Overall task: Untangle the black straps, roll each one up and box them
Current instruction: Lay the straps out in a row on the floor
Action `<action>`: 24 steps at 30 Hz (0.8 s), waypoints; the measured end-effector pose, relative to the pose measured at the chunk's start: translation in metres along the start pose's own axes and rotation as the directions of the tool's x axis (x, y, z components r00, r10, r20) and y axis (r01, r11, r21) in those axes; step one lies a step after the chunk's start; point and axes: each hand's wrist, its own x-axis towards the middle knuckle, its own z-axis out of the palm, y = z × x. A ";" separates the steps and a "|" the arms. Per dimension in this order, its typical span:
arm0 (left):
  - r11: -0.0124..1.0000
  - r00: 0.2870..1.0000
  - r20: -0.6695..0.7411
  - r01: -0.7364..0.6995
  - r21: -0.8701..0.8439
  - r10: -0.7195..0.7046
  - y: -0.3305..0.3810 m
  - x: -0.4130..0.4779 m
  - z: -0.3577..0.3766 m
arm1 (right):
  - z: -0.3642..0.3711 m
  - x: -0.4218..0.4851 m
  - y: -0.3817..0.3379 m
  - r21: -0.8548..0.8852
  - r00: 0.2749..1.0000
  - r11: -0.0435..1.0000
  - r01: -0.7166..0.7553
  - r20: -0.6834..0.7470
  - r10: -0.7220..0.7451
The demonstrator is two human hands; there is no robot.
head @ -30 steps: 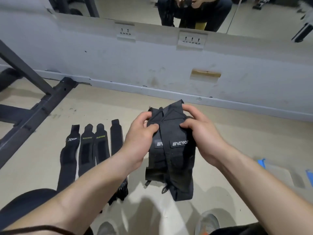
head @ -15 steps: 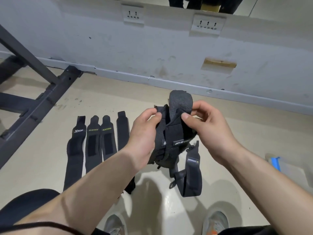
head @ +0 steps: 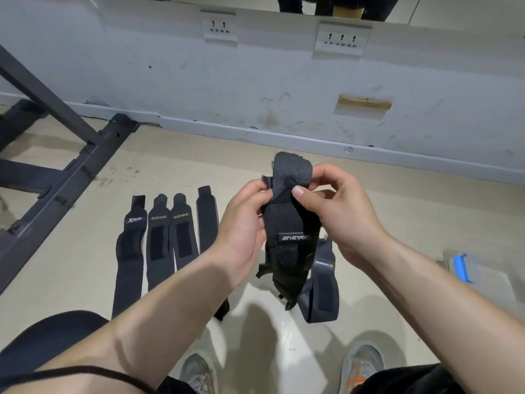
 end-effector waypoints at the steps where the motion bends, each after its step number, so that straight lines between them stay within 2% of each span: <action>1: 1.000 1.000 0.007 0.004 -0.002 -0.004 -0.001 0.000 0.001 | 0.000 0.000 0.001 0.003 1.000 1.000 -0.008 -0.017 0.008; 11: 0.996 0.998 0.021 0.068 -0.055 -0.067 -0.005 -0.002 0.011 | -0.010 0.001 0.006 -0.082 0.994 0.993 -0.081 -0.075 0.075; 15: 0.989 0.999 0.015 -0.037 0.140 0.035 -0.013 -0.001 0.013 | -0.019 0.003 0.006 -0.287 0.995 0.954 -0.086 -0.082 0.065; 19: 0.996 0.999 0.017 -0.034 0.087 0.033 -0.010 0.003 0.010 | -0.020 0.006 0.012 -0.364 0.992 0.925 -0.111 0.010 0.123; 24: 0.995 0.995 -0.075 -0.067 0.070 0.072 -0.009 0.009 0.008 | -0.016 0.003 0.025 -0.413 0.995 0.911 -0.003 0.088 0.044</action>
